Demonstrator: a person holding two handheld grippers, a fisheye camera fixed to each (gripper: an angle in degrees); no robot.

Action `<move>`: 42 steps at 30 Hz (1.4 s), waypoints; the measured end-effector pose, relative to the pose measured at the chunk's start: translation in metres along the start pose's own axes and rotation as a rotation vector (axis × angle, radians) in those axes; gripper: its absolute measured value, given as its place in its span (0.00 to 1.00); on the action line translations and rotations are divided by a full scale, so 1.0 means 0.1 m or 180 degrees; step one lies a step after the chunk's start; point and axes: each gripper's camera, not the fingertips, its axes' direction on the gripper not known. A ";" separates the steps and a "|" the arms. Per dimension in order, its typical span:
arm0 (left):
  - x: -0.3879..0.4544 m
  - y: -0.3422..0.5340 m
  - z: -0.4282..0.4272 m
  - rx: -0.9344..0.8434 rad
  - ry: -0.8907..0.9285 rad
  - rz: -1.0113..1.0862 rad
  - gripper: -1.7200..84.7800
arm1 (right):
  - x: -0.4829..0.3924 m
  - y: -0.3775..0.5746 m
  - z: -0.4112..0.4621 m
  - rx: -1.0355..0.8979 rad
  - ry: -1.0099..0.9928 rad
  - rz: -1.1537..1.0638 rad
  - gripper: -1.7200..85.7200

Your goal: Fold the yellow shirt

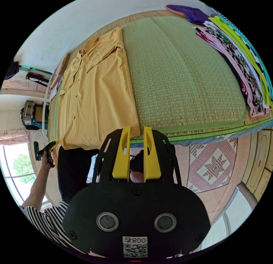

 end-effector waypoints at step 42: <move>-0.10 0.41 -0.91 0.0199 0.0537 -0.0102 0.03 | 0.18 0.05 0.24 -0.0006 -0.0342 0.0128 0.02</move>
